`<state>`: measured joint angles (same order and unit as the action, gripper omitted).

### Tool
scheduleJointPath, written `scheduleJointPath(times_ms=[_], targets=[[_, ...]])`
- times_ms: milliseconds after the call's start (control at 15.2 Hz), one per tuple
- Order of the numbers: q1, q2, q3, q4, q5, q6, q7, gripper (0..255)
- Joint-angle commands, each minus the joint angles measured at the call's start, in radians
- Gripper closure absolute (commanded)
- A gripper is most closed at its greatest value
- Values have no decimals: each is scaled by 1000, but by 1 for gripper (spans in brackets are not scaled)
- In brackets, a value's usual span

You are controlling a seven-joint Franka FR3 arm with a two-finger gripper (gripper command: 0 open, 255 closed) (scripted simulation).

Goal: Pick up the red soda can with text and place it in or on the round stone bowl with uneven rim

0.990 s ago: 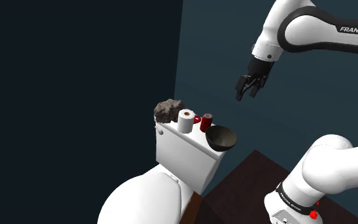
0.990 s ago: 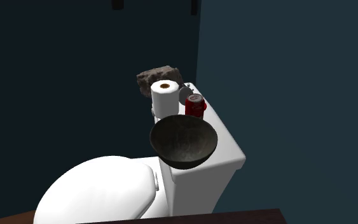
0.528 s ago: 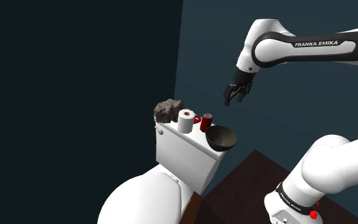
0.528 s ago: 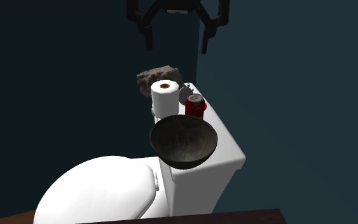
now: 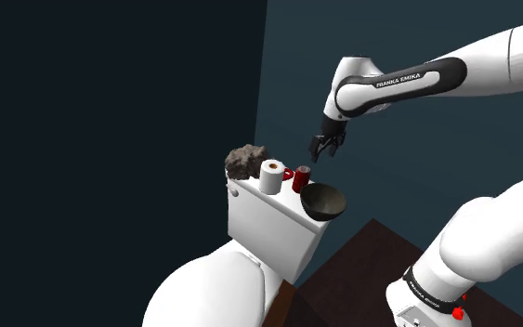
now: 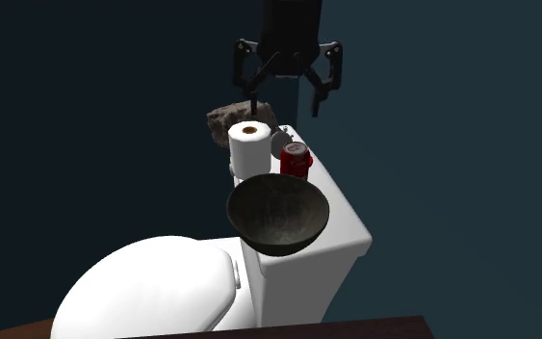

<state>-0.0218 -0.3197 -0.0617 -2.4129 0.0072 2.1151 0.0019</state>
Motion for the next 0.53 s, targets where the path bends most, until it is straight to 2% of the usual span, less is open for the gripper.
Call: scheduleJointPath(times_ms=[0, 462], targets=[[-1, 77, -8, 26, -1, 48, -18, 0], [-14, 353, -32, 156, 11, 180, -90, 0]])
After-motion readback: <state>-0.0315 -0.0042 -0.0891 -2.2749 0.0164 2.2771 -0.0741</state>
